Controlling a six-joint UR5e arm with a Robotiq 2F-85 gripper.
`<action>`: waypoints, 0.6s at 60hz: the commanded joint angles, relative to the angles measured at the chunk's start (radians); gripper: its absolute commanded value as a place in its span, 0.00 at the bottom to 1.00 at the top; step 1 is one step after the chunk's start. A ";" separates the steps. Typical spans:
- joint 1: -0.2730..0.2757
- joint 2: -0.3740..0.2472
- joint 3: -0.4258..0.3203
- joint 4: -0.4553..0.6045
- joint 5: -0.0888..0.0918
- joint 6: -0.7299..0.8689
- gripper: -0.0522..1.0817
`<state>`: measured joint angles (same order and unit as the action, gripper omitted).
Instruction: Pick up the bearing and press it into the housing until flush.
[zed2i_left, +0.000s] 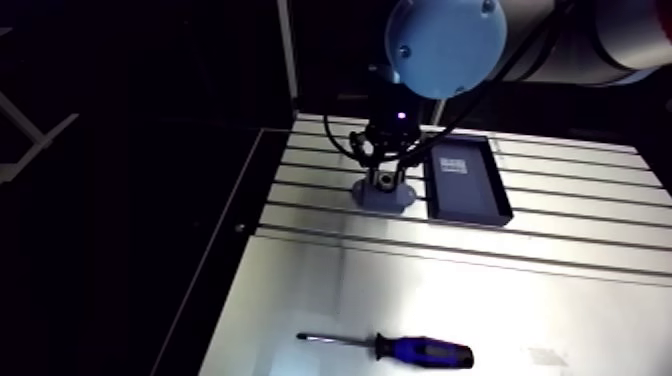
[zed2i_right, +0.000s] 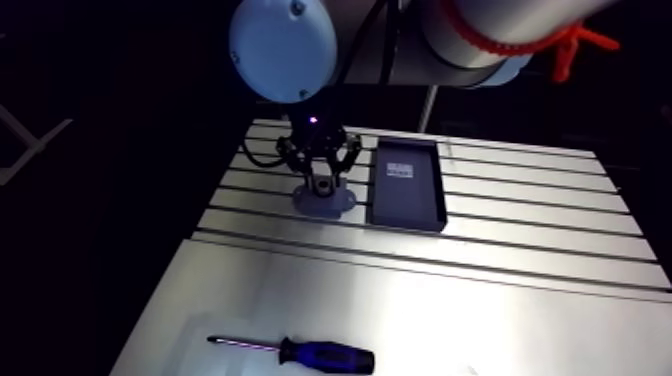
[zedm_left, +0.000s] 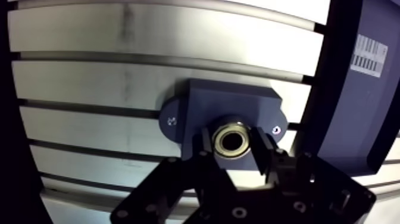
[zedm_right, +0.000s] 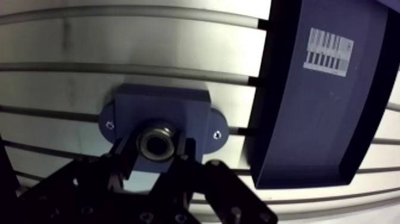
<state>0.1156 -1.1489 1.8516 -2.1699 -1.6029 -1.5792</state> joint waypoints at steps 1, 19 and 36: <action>0.000 0.001 0.001 0.000 0.001 0.000 0.70; 0.000 0.001 0.001 0.002 0.001 0.000 0.70; 0.000 0.002 0.002 0.002 0.001 0.000 0.70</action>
<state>0.1154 -1.1474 1.8529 -2.1684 -1.6022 -1.5792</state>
